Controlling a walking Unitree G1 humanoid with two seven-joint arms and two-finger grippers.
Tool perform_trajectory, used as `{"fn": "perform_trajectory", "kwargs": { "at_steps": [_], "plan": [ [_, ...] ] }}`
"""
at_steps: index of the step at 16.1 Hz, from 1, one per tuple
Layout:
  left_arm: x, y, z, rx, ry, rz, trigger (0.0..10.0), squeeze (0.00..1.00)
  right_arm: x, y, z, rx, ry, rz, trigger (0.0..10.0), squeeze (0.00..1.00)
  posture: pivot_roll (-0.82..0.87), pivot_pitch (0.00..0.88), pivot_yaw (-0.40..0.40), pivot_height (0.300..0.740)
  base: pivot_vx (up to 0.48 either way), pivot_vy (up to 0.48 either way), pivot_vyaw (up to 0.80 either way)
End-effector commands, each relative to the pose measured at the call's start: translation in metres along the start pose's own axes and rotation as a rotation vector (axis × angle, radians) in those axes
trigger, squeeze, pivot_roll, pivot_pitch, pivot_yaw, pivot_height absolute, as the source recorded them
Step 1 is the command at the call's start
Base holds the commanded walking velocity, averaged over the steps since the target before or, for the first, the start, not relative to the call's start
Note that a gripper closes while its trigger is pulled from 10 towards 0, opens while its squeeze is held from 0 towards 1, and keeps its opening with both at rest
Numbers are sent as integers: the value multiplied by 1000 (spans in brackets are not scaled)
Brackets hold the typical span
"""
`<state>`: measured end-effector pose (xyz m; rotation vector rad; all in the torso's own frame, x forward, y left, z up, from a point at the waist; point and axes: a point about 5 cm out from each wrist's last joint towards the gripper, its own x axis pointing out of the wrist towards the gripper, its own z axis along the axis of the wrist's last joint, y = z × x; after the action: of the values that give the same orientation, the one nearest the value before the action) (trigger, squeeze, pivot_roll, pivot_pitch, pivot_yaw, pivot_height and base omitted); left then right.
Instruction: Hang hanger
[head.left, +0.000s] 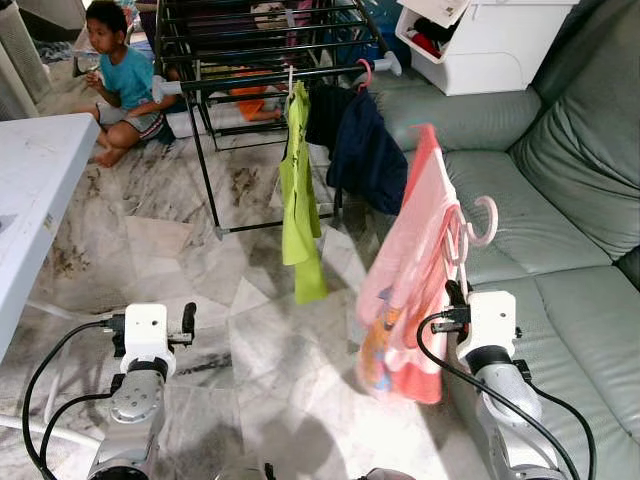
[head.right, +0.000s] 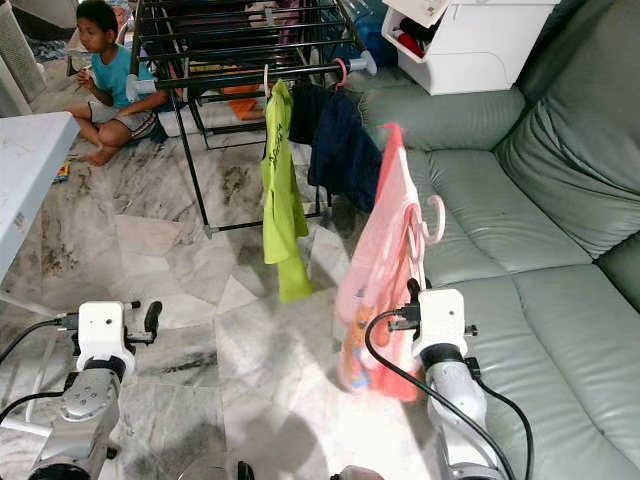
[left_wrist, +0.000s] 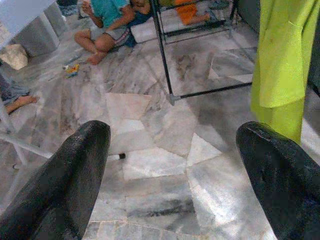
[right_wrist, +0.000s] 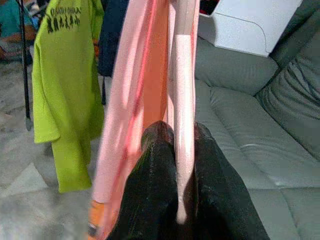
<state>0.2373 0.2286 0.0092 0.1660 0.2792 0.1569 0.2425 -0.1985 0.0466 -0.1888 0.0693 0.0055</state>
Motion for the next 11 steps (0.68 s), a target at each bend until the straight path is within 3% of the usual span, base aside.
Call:
{"fn": "perform_trajectory", "kwargs": {
  "at_steps": [1,5,9,11],
  "plan": [
    [-4,4,-8,31,24,-21,10000,0,0,-5,6,-22,-28,-13,10000,0,-52,0,36,740,0,0,0],
    [-14,21,-27,55,96,-31,10000,0,-10,-20,-11,-10,43,-76,10000,0,-55,0,38,740,0,0,0],
    [-12,12,-23,38,63,-94,10000,0,-8,-13,-11,-10,48,-63,10000,0,-52,0,39,740,0,0,0],
    [-11,10,-21,36,52,-103,10000,0,-6,-13,-9,-8,40,-60,10000,0,-54,0,40,740,270,0,0]
  ]
}}
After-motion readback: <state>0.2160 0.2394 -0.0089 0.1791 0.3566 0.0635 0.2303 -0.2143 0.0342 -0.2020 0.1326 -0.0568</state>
